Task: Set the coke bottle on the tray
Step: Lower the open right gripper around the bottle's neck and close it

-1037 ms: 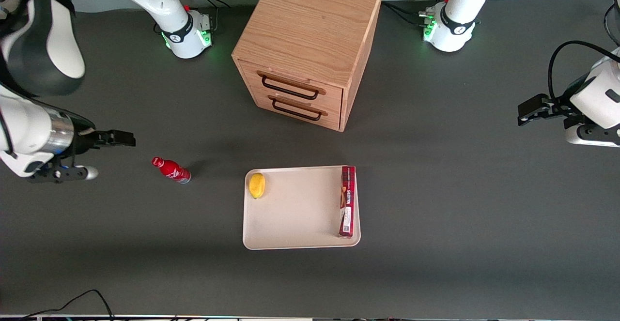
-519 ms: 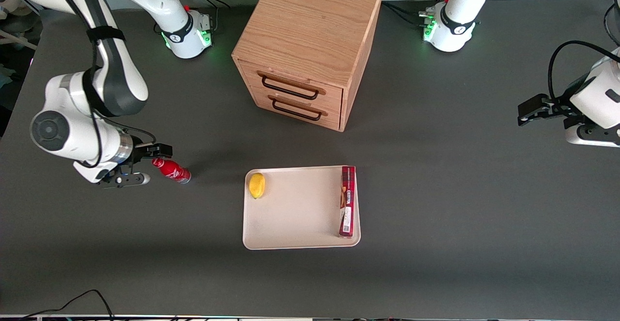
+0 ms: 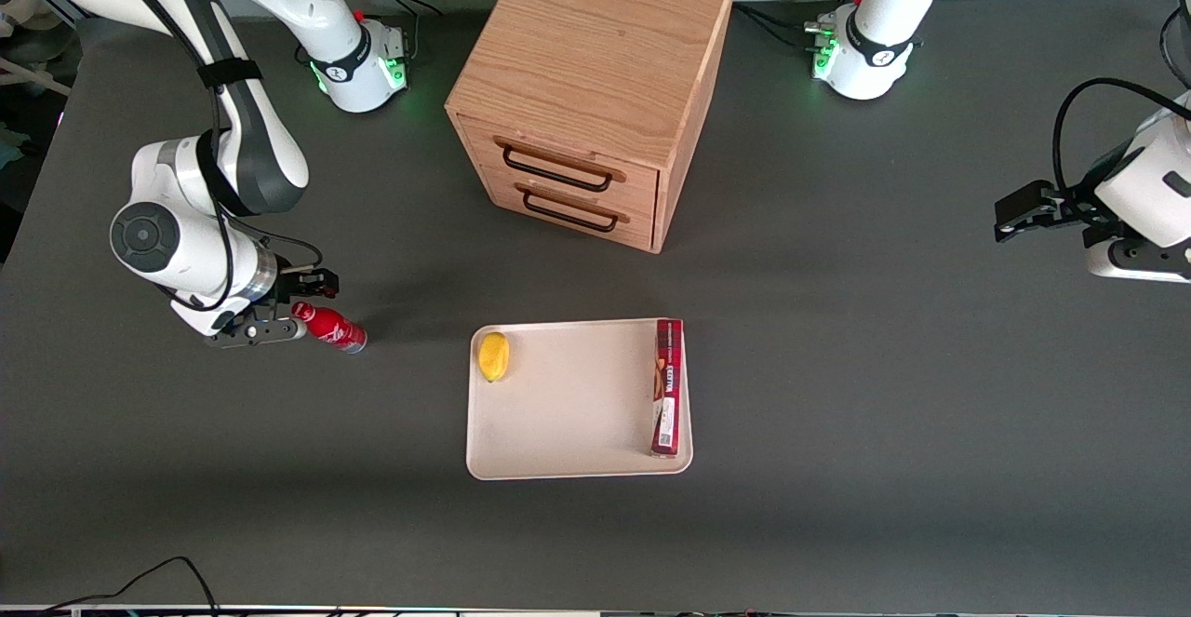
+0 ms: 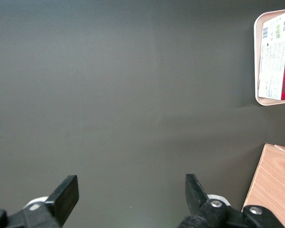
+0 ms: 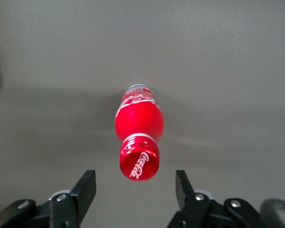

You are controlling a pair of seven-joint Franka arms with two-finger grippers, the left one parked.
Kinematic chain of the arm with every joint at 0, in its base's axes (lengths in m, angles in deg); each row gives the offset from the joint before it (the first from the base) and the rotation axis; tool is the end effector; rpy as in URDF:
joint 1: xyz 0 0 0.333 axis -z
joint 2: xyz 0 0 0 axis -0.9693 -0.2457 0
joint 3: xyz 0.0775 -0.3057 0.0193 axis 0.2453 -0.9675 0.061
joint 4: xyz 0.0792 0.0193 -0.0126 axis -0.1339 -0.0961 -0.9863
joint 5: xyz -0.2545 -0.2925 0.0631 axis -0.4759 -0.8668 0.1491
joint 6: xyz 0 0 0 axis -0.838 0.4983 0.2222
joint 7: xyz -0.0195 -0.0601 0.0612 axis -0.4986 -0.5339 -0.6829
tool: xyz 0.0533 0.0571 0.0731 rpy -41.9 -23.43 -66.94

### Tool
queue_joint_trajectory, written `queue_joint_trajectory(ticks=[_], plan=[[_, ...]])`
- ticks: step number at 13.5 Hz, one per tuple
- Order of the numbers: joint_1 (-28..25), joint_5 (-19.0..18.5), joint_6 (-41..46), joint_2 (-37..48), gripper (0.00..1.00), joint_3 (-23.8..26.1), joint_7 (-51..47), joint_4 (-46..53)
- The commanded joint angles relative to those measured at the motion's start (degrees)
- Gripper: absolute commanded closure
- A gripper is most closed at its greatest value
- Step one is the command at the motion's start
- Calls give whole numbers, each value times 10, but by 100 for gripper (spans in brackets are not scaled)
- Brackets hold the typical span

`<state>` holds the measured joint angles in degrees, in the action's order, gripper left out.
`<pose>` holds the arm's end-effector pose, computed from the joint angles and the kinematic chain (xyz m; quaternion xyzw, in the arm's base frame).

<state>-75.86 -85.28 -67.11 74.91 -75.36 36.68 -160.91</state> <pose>0.5607 0.0535 0.3266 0.9955 0.0491 -0.0769 0.0255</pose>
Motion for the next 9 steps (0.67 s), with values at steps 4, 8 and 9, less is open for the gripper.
queue_joint_trajectory(ticks=[4,8,9], plan=[[11,-19,-8,-3,27,7,-4,22],[11,-20,-9,-33,26,7,-7,58],[10,-19,-12,-35,27,7,-8,59]])
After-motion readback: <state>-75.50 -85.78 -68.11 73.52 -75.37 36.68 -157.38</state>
